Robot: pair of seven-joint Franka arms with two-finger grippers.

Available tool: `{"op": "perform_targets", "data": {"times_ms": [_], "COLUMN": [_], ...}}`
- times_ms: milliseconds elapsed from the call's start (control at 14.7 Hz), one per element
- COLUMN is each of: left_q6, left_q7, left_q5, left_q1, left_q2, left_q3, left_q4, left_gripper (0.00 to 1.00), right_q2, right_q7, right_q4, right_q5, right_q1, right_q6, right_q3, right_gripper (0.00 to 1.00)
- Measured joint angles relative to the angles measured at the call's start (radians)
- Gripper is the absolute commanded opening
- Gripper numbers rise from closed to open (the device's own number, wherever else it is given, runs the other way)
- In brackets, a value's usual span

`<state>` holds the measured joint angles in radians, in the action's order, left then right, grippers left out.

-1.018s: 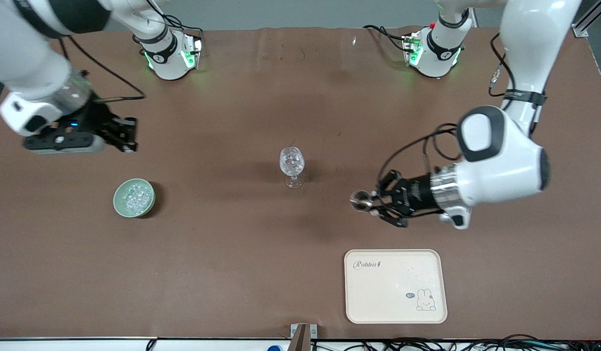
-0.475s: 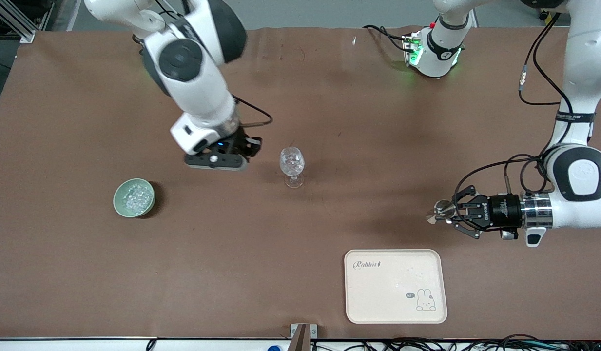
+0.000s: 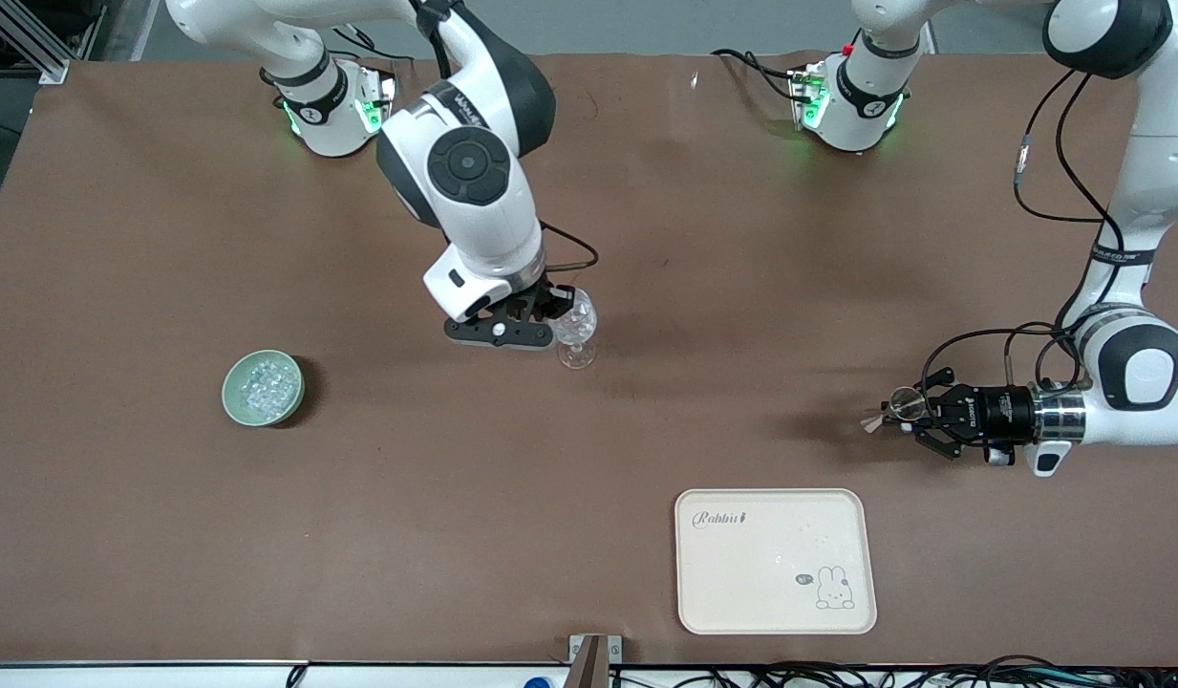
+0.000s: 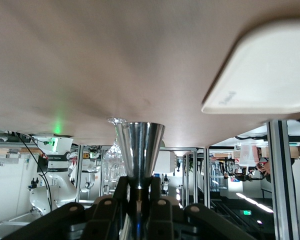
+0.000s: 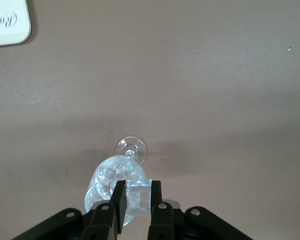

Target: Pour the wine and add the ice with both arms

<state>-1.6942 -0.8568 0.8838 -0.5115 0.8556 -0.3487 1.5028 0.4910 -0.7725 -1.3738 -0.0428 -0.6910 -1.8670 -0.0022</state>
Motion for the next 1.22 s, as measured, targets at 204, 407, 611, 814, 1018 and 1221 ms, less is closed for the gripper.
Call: {"op": "perform_targets", "data": {"times_ms": [204, 407, 611, 814, 1018, 1221], "left_q6": [0.001, 0.001, 0.001, 0.001, 0.001, 0.001], "left_q7": [0.029, 0.041, 0.048, 0.074, 0.079, 0.079], "left_q5": [-0.004, -0.01, -0.059, -0.116, -0.112, -0.014], "left_q1": [-0.017, -0.017, -0.017, -0.017, -0.018, -0.022], "left_q2": [0.044, 0.073, 0.089, 0.091, 0.091, 0.091], "left_q3": [0.001, 0.003, 0.003, 0.004, 0.004, 0.004], "left_q4": [0.001, 0.003, 0.003, 0.008, 0.01, 0.008], "left_gripper": [0.06, 0.06, 0.06, 0.06, 0.04, 0.03], "right_q2": [0.023, 0.035, 0.044, 0.051, 0.054, 0.057], "right_q7": [-0.004, -0.005, -0.005, -0.005, -0.005, -0.005], "right_q4": [0.0, 0.0, -0.001, -0.006, -0.009, -0.009], "right_q5": [0.0, 0.0, 0.0, 0.008, 0.011, 0.021], "right_q1": [-0.044, -0.075, -0.082, -0.082, -0.082, -0.082], "right_q6": [-0.012, -0.017, -0.02, -0.04, -0.043, -0.043], "right_q3": [0.0, -0.001, -0.002, -0.007, -0.008, -0.009], "right_gripper": [0.04, 0.05, 0.1, 0.21, 0.53, 0.72]}}
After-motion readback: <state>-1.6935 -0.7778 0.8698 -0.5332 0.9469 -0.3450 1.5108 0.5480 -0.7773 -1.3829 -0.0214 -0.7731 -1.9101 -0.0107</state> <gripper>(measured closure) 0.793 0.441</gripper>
